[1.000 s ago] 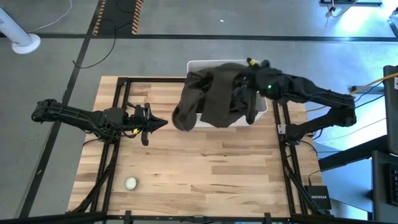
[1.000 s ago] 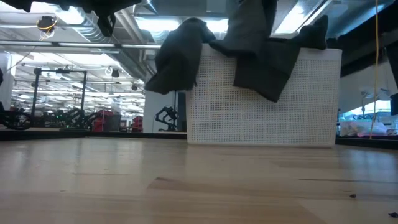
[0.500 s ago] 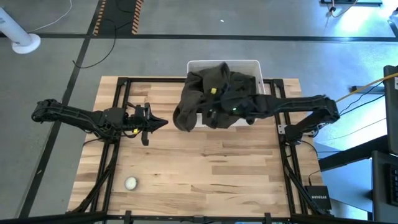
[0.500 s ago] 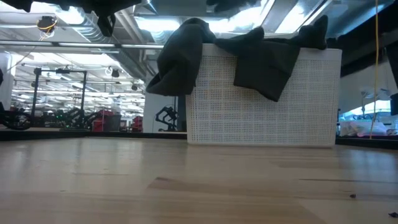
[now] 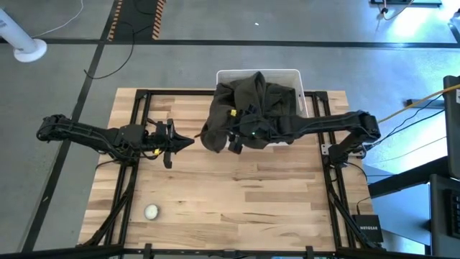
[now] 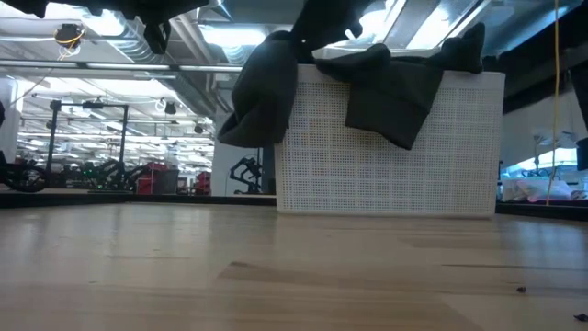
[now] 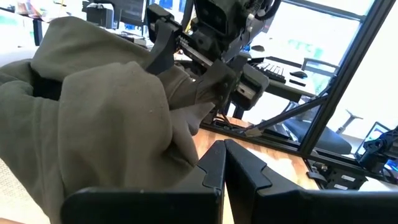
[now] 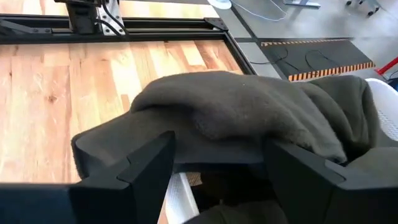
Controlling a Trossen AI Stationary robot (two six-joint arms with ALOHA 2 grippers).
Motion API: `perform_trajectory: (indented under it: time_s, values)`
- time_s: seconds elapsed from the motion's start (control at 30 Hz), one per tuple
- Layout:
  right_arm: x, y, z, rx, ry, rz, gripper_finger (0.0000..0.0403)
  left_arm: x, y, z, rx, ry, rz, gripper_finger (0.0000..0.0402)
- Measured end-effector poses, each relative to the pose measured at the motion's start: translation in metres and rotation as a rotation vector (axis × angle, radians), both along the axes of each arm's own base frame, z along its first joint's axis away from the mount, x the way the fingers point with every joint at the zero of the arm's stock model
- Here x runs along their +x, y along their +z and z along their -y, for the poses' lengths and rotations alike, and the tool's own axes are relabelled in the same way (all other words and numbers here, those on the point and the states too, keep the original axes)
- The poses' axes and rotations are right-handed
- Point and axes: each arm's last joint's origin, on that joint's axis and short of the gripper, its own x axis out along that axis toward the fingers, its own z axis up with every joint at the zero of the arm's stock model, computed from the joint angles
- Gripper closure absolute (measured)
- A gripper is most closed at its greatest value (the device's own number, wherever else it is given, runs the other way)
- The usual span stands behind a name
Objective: Sort clothes
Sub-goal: Put the black jacket into the white laundry bin
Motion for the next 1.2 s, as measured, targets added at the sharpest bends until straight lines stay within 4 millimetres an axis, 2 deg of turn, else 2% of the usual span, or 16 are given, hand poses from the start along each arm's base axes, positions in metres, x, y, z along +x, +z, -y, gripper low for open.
perform_trajectory:
  time_s: [0.17, 0.33, 0.43, 0.57, 0.63, 0.73, 0.93, 1.07, 1.13, 1.2]
  values:
    - [0.009, -0.011, 0.001, -0.042, 0.014, -0.033, 0.0143, 0.0, 0.0, 0.0, 0.001, 0.0, 0.002, 0.0402]
    - [0.015, -0.022, 0.016, -0.057, -0.032, -0.064, 0.0153, 0.0, 0.0, 0.0, 0.0, 0.0, 0.003, 0.0402]
    - [0.016, -0.023, 0.021, -0.062, -0.047, -0.059, 0.0211, 0.0, 0.0, 0.0, 0.003, 0.0, 0.002, 0.0401]
    - [0.014, -0.012, 0.023, -0.098, -0.046, -0.017, 0.0354, 0.0, 0.0, 0.0, 0.007, 0.0, 0.001, 0.0402]
    - [0.01, -0.001, 0.024, -0.136, -0.069, 0.002, 0.0385, 0.0, 0.0, 0.0, 0.007, 0.0, 0.0, 0.0401]
    - [0.002, 0.022, 0.026, -0.192, -0.133, 0.049, 0.038, 0.0, 0.0, 0.0, 0.006, 0.0, -0.001, 0.0402]
    - [-0.031, 0.091, 0.029, -0.347, -0.277, 0.144, 0.0393, 0.0, 0.0, 0.0, 0.001, 0.0, 0.001, 0.0402]
    - [-0.059, 0.132, 0.031, -0.473, -0.413, 0.119, 0.0397, 0.0, 0.0, 0.0, -0.001, 0.0, 0.0, 0.0402]
    - [-0.073, 0.145, 0.032, -0.516, -0.482, 0.083, 0.0397, 0.0, 0.0, 0.0, -0.002, 0.0, 0.0, 0.0402]
    - [-0.083, 0.148, 0.033, -0.527, -0.503, 0.045, 0.0395, 0.0, 0.0, 0.0, -0.002, 0.0, 0.003, 0.0402]
